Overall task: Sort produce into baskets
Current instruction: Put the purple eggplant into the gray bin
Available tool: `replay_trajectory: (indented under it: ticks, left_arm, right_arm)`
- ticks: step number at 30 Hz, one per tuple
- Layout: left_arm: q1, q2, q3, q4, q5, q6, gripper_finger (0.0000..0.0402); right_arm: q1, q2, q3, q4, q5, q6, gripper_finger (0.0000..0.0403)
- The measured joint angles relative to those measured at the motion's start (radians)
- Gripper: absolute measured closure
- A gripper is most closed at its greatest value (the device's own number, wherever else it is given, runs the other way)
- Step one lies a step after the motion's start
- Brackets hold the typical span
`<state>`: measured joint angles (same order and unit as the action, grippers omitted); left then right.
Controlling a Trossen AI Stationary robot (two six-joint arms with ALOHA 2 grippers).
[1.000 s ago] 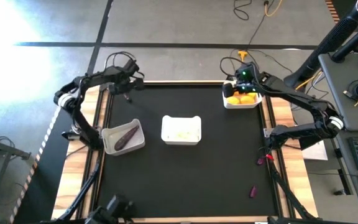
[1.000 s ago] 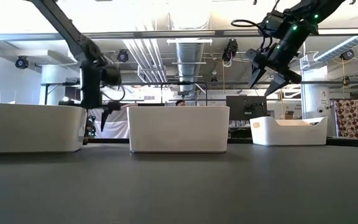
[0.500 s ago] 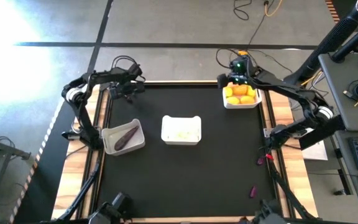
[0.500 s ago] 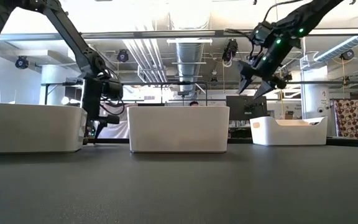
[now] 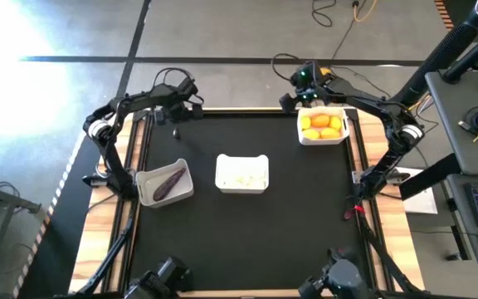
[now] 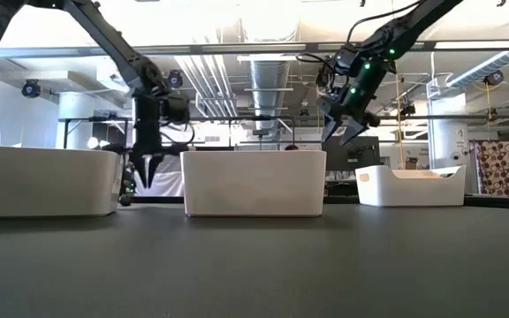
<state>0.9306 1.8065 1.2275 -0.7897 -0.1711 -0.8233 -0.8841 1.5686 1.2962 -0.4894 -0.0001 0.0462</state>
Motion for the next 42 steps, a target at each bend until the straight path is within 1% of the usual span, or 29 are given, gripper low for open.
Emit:
replay_trajectory:
  ticks: [5,9,14,16,20,23,25,29,33,36,39,42]
  left_arm:
    - [-0.016,-0.005,0.074,-0.129,-0.026,0.137,0.0377]
    - [-0.016,-0.008,0.056,-0.178,-0.053,0.160,0.0362]
    - [-0.025,-0.008,-0.019,-0.127,-0.056,0.140,0.0315]
    - [-0.031,-0.008,-0.043,-0.126,-0.061,0.102,0.0292]
    - [-0.031,-0.008,-0.086,-0.110,-0.115,0.004,0.0250]
    - [-0.031,-0.008,-0.120,-0.031,-0.115,-0.012,0.0233]
    - [-0.032,-0.005,-0.139,0.024,-0.097,0.007,0.0230]
    - [-0.032,0.010,-0.153,0.042,-0.074,0.006,0.0236]
    - [-0.033,0.019,-0.153,0.045,-0.074,0.021,0.0255]
    - [-0.034,0.020,-0.152,0.050,-0.076,0.058,0.0285]
    - [-0.034,0.021,-0.153,0.047,-0.079,0.092,0.0329]
    - [-0.045,0.016,-0.155,0.032,-0.090,0.144,0.0375]
  right_arm:
    - [0.000,0.033,0.075,-0.076,0.000,-0.035,0.0078]
    - [0.000,0.034,0.072,-0.113,-0.001,-0.031,0.0078]
    - [0.008,0.023,0.039,-0.186,-0.006,0.014,0.0078]
    - [0.016,0.023,0.021,-0.216,-0.008,0.032,0.0078]
    - [0.031,0.023,-0.008,-0.224,-0.008,0.044,0.0078]
    - [0.038,0.023,-0.012,-0.226,-0.008,0.039,0.0078]
    - [0.038,0.023,-0.011,-0.229,-0.009,0.036,0.0078]
    - [0.038,0.023,-0.009,-0.231,-0.009,0.041,0.0078]
    - [0.038,0.023,-0.009,-0.234,-0.009,0.046,0.0078]
    - [0.040,0.023,-0.009,-0.236,-0.010,0.047,0.0078]
    - [0.045,0.023,-0.009,-0.239,-0.020,0.060,0.0078]
    - [0.048,0.017,-0.008,-0.247,-0.076,0.066,0.0078]
